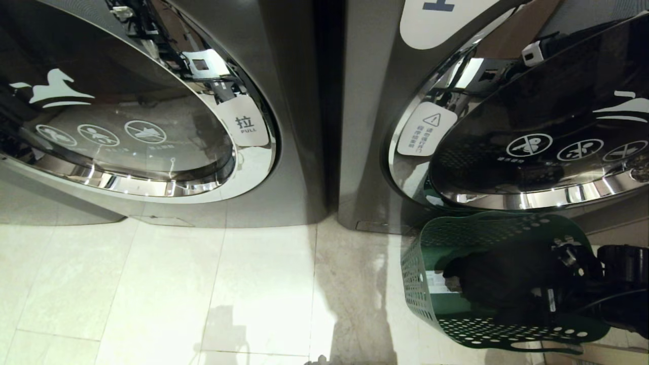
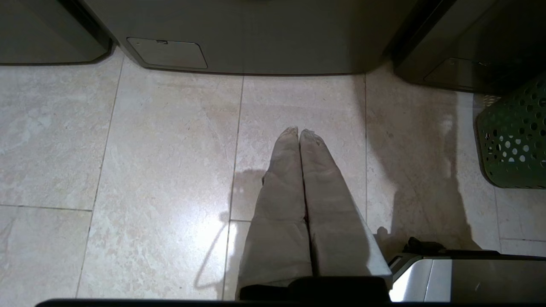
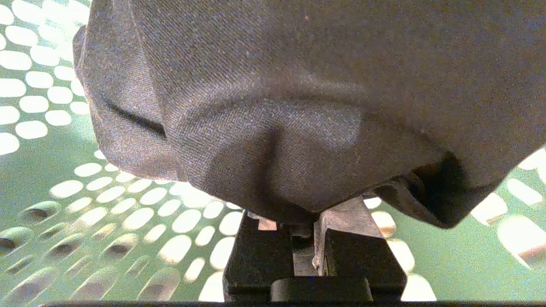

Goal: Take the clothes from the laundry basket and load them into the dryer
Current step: Take the clothes out of the basket, then put the clothes in the dryer

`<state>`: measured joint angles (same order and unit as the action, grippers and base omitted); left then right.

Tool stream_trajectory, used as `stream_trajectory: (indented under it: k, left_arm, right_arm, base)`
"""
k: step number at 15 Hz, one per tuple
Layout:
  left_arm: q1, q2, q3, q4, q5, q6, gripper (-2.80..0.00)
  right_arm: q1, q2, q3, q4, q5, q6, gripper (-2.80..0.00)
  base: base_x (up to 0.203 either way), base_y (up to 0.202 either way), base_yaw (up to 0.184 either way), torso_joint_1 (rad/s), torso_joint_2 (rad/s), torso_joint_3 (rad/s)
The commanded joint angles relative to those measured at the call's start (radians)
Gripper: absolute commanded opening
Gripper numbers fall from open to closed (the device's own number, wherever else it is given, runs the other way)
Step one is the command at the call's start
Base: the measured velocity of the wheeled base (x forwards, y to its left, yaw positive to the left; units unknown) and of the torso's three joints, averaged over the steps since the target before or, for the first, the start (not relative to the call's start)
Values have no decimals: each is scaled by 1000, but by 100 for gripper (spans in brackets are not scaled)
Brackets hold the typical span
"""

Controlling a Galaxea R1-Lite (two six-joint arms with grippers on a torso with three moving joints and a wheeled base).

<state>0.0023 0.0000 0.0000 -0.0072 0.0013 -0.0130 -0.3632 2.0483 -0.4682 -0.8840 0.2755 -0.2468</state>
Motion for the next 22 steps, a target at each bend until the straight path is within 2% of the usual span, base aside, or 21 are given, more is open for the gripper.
stream_trajectory:
  k: [1, 5, 7, 8, 9, 11, 13, 17, 20, 22]
  left_arm:
    - [-1, 0, 2, 0, 0, -1, -280]
    - [1, 0, 2, 0, 0, -1, -280]
    - [1, 0, 2, 0, 0, -1, -280]
    - [1, 0, 2, 0, 0, -1, -280]
    - [1, 0, 2, 0, 0, -1, -280]
    - [1, 0, 2, 0, 0, -1, -280]
    - [0, 0, 2, 0, 0, -1, -280]
    - [0, 0, 2, 0, 0, -1, -280]
    - [1, 0, 2, 0, 0, -1, -280]
    - [1, 0, 2, 0, 0, -1, -280]
  right_arm:
    - [1, -233, 102, -8, -3, -1, -280]
    - [10, -575, 284, -9, -10, -1, -280]
    - [45, -739, 400, -13, -42, 11, -280]
    - [85, -816, 430, -11, -100, 45, -280]
    - [144, -873, 446, -3, -192, 88, -280]
    - [292, -956, 462, 16, -442, 183, -280]
    - [381, -1062, 467, 61, -504, 219, -280]
    - [454, -1385, 468, 375, -428, 191, -280]
    - [435, -1652, 468, 629, -389, 170, -280]
    - [416, -1800, 469, 746, -320, 148, -280]
  base:
    - [0, 0, 0, 0, 0, 0]
    - [0, 0, 0, 0, 0, 0]
    - [0, 0, 0, 0, 0, 0]
    - [0, 0, 0, 0, 0, 0]
    - [0, 0, 0, 0, 0, 0]
    - [0, 0, 0, 0, 0, 0]
    - [0, 0, 0, 0, 0, 0]
    - [0, 0, 0, 0, 0, 0]
    - [0, 0, 0, 0, 0, 0]
    - [0, 0, 0, 0, 0, 0]
